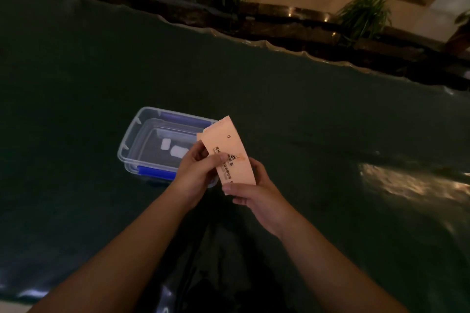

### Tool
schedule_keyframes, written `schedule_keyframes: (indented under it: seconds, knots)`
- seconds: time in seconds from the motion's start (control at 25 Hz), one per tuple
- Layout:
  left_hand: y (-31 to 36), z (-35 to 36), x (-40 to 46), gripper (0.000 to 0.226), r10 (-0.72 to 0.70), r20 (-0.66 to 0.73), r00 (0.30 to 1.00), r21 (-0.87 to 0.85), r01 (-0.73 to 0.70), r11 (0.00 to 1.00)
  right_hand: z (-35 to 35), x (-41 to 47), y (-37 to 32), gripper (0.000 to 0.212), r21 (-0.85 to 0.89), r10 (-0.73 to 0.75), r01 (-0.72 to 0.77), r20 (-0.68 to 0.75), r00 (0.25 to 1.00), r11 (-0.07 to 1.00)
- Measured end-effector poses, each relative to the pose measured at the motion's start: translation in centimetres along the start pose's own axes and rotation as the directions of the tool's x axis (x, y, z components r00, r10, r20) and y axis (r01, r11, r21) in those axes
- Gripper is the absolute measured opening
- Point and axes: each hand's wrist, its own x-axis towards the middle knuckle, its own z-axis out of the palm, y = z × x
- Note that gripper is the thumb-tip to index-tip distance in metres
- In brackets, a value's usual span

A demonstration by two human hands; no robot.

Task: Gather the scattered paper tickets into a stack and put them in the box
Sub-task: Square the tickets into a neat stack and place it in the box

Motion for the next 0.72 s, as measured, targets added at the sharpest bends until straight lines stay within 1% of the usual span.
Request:
schedule_keyframes:
  seconds: [0.12, 0.2, 0.28, 0.32, 0.44, 0.52, 0.6, 0.72]
  knots:
    - [2.8, -2.5, 0.2, 0.058, -0.003, 0.012, 1.000, 0.063, 0.003, 0.998, 2.0, 1.4, -2.3, 0.079, 0.014, -0.028, 0.028, 0.013, 1.000, 1.000]
    - [4.5, -4.1, 0.4, 0.058, -0.029, 0.031, 0.999, 0.102, 0.026, 0.994, 3.6, 3.1, -4.0, 0.068, -0.047, -0.068, 0.068, 0.005, 0.998, 0.997]
    - [6.0, -5.8, 1.1, 0.055, -0.065, 0.025, 0.998, 0.089, 0.062, 0.994, 5.5, 5.1, -5.4, 0.071, -0.120, -0.088, 0.088, 0.006, 0.996, 0.989]
    - [6.7, -6.6, 1.6, 0.053, -0.084, 0.019, 0.996, 0.072, 0.083, 0.994, 6.4, 6.1, -5.9, 0.074, -0.127, -0.080, 0.080, 0.001, 0.997, 0.989]
    - [8.4, -9.3, 3.7, 0.056, -0.132, 0.007, 0.991, 0.066, 0.131, 0.989, 9.4, 9.1, -6.3, 0.074, -0.089, -0.009, 0.005, -0.039, 0.999, 0.996]
    - [8.7, -10.9, 5.2, 0.056, -0.165, 0.010, 0.986, 0.110, 0.163, 0.981, 11.1, 10.9, -6.0, 0.073, -0.055, 0.059, -0.063, -0.073, 0.996, 0.996]
    - [8.6, -12.1, 6.8, 0.052, -0.202, 0.002, 0.979, 0.162, 0.199, 0.966, 12.5, 12.5, -5.5, 0.072, -0.067, 0.111, -0.117, -0.091, 0.990, 0.991]
    - [7.8, -12.9, 8.5, 0.045, -0.252, -0.057, 0.966, 0.242, 0.258, 0.935, 13.6, 14.0, -4.8, 0.061, -0.104, 0.170, -0.181, -0.106, 0.980, 0.978]
